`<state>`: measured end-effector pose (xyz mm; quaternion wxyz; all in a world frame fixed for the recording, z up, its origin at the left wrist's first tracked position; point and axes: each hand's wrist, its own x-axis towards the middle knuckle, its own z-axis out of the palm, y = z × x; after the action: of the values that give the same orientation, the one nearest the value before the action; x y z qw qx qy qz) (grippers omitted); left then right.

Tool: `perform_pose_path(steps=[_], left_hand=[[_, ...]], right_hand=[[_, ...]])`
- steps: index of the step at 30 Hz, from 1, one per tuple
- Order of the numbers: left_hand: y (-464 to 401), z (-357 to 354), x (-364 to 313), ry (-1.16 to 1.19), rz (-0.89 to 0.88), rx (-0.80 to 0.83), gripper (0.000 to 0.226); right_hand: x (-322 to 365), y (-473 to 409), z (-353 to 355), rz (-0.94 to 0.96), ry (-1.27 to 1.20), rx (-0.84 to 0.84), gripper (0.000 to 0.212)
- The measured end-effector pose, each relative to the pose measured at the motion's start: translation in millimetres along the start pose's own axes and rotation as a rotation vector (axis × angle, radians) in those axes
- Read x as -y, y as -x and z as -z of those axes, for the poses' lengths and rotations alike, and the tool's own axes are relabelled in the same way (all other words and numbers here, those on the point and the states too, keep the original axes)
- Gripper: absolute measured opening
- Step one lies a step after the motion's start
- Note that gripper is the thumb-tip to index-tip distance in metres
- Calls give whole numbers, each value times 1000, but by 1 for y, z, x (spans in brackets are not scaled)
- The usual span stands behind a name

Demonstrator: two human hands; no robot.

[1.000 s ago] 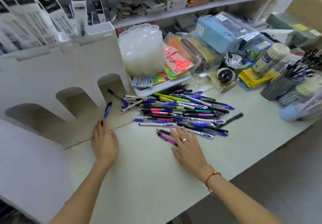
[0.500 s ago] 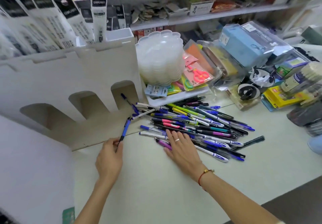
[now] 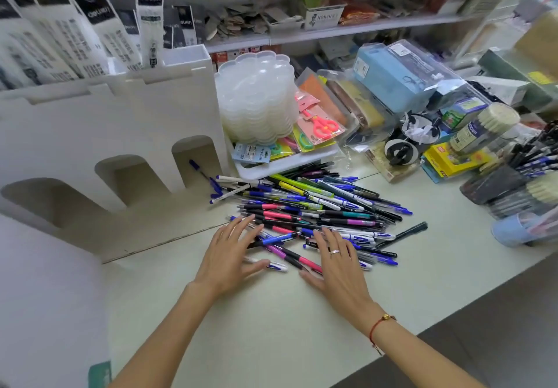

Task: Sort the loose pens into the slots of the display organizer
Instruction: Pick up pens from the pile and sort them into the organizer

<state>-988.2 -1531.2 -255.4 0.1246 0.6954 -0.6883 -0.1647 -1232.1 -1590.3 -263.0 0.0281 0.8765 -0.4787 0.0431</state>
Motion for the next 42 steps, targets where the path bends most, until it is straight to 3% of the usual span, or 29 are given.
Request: perform_pose_path(steps=[2, 5, 11, 19, 26, 30, 38, 42], left_hand=[[-4, -1, 5, -97, -85, 163, 99], [-7, -2, 9, -215, -149, 150, 111], [-17, -1, 4, -305, -164, -81, 75], [-10, 7, -5, -157, -25, 46, 68], [-21, 17, -21, -345, -65, 183, 46], [-19, 21, -30, -438, -113, 247, 31], [-24, 29, -32, -482, -61, 427, 26], [-13, 39, -15, -262, 54, 428, 23]], right_hand=[[-8, 8, 3, -47, -11, 56, 74], [-8, 11, 3, -59, -41, 19, 63], [9, -2, -4, 89, -39, 82, 70], [21, -29, 8, 109, 55, 157, 62], [9, -45, 21, 288, 74, 226, 37], [7, -54, 29, 372, 27, 321, 35], [1, -52, 35, 254, -7, 408, 38], [-5, -42, 35, 219, -80, 388, 31]])
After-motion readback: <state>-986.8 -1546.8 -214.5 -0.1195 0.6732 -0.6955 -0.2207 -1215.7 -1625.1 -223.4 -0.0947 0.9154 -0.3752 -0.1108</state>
